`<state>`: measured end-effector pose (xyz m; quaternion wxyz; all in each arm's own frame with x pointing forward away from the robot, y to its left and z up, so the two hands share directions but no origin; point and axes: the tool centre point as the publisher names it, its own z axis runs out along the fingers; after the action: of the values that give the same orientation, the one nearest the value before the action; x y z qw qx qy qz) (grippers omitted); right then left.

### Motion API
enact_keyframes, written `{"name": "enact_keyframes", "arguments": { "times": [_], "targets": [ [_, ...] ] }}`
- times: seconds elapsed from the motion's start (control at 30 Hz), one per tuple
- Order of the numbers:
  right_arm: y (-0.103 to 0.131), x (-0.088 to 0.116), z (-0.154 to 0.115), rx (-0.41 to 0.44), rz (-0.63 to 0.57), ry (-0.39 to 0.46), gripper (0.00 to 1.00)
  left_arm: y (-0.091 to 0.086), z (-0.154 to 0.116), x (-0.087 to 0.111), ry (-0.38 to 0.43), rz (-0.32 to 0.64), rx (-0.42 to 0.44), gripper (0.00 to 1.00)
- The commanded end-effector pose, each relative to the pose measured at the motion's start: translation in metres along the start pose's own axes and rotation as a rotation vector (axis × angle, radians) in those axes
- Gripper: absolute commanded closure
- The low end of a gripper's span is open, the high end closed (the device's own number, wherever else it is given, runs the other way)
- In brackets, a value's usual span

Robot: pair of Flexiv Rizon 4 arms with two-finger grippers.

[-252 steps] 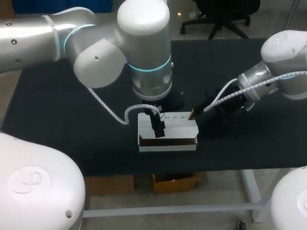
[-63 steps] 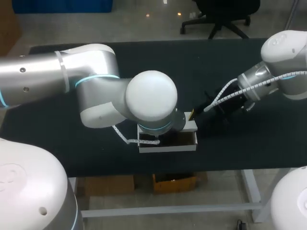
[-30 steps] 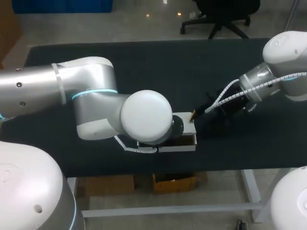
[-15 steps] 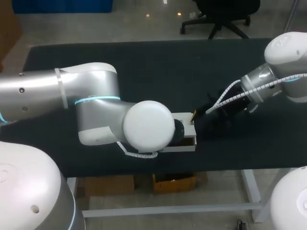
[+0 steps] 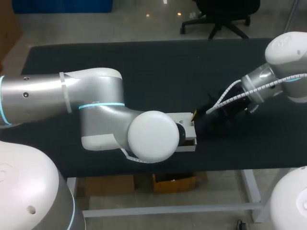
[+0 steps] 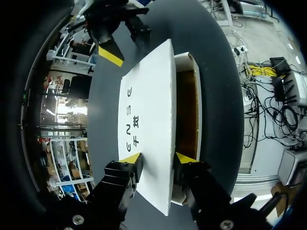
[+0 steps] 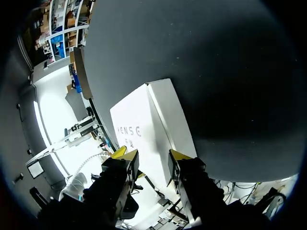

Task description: Assemble the packaging by folding the flat box into shape, placing the metal phone stand inside, and closing the box properly

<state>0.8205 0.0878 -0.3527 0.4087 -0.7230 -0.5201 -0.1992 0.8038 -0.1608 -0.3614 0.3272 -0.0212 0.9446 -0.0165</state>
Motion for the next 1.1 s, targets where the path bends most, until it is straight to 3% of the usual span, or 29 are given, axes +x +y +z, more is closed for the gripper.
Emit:
{"name": "enact_keyframes", "arguments": {
  "times": [0.03,0.53,0.73,0.8,0.83,1.1],
  "targets": [
    [-0.007,0.001,-0.004,-0.013,-0.005,-0.002,0.62,-0.004,0.0,0.004,-0.012,0.001,-0.011,0.58],
    [-0.027,0.008,-0.006,-0.036,-0.059,-0.017,0.64,-0.004,-0.001,0.008,-0.015,0.005,-0.008,0.58],
    [-0.033,0.012,-0.004,-0.04,-0.078,-0.025,0.76,-0.004,-0.002,0.008,-0.019,0.006,-0.01,0.58],
    [-0.035,0.012,-0.004,-0.043,-0.083,-0.028,0.87,-0.004,-0.002,0.008,-0.019,0.005,-0.011,0.58],
    [-0.036,0.012,-0.004,-0.046,-0.085,-0.027,1.0,-0.003,-0.002,0.008,-0.019,0.004,-0.011,0.58],
    [-0.041,0.01,0.005,-0.037,-0.096,-0.034,1.0,-0.002,-0.002,0.008,-0.019,0.003,-0.011,0.58]
  ]
}}
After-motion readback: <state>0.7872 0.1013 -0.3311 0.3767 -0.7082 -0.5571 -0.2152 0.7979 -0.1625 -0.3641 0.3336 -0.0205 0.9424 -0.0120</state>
